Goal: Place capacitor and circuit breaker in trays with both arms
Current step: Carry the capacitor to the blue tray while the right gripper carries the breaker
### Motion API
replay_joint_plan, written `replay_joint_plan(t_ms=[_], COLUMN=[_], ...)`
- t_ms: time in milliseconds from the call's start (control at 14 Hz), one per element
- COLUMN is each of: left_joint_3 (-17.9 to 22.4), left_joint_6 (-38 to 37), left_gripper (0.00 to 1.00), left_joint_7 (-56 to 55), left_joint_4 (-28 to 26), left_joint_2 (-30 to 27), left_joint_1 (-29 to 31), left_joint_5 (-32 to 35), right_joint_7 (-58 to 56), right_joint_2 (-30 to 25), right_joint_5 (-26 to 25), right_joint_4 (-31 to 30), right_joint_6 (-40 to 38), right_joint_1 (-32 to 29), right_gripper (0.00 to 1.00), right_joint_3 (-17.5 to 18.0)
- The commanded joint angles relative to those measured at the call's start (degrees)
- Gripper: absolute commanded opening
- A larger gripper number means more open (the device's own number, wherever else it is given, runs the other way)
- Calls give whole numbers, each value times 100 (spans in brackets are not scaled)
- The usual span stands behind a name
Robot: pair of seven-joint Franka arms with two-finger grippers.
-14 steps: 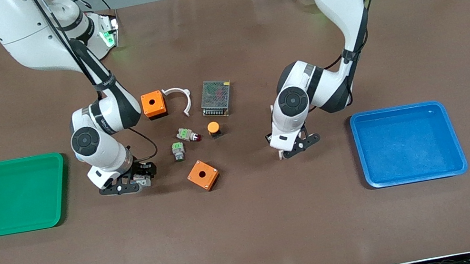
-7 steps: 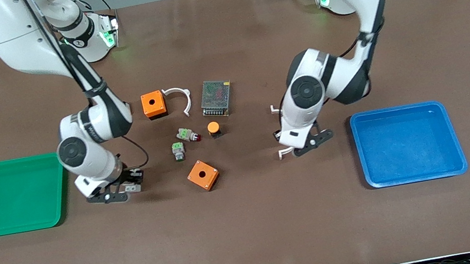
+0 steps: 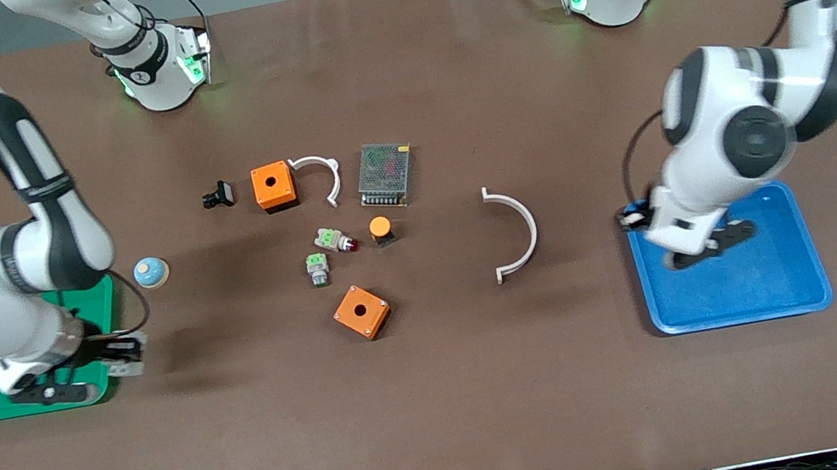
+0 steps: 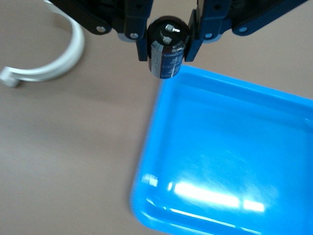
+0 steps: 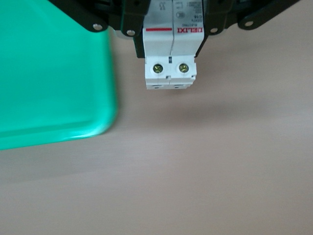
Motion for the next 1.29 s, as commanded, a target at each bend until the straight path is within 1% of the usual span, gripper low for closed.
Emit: replay_joint_plan(t_ms=[0, 143, 286, 571, 786, 929, 1000, 1071, 1214], left_joint_3=[-68, -68, -68, -68, -68, -77, -77, -77, -77], left_joint_6=[243, 760, 1244, 1668, 1861, 1853, 1861, 1862, 1862], left_gripper=[14, 14, 14, 14, 15, 15, 15, 16, 18], left_joint_7=[649, 1062, 1170, 1170, 1170, 1178, 1178, 1196, 1205], left_joint_4=[-28, -19, -19, -19, -28, -71, -89, -98, -89], left_joint_2=[112, 375, 691, 1219, 1413, 1475, 1475, 1484, 1510], left_joint_1=[553, 887, 1073, 1082, 1178, 1231, 1249, 1293, 1311], left_joint_5=[403, 501, 502, 466, 466, 458, 458, 458, 449], right_joint_7=[-721, -1241, -1715, -2446, -2588, -2579, -2571, -2579, -2588], right_joint_2=[-41, -15, 72, 336, 529, 556, 565, 591, 600], right_joint_5=[-121, -112, -86, -33, -24, -7, 71, 255, 301], right_joint_4=[-188, -329, -356, -435, -435, -444, -453, -453, -453], right_joint_6=[312, 542, 586, 920, 1052, 1052, 1043, 1026, 1017], right_joint_1=[-668, -1012, -1416, -1883, -1980, -2024, -2024, -2016, -2007], right_gripper=[0, 0, 0, 0, 0, 0, 0, 0, 0], right_joint_3=[138, 146, 164, 173, 190, 199, 208, 234, 252])
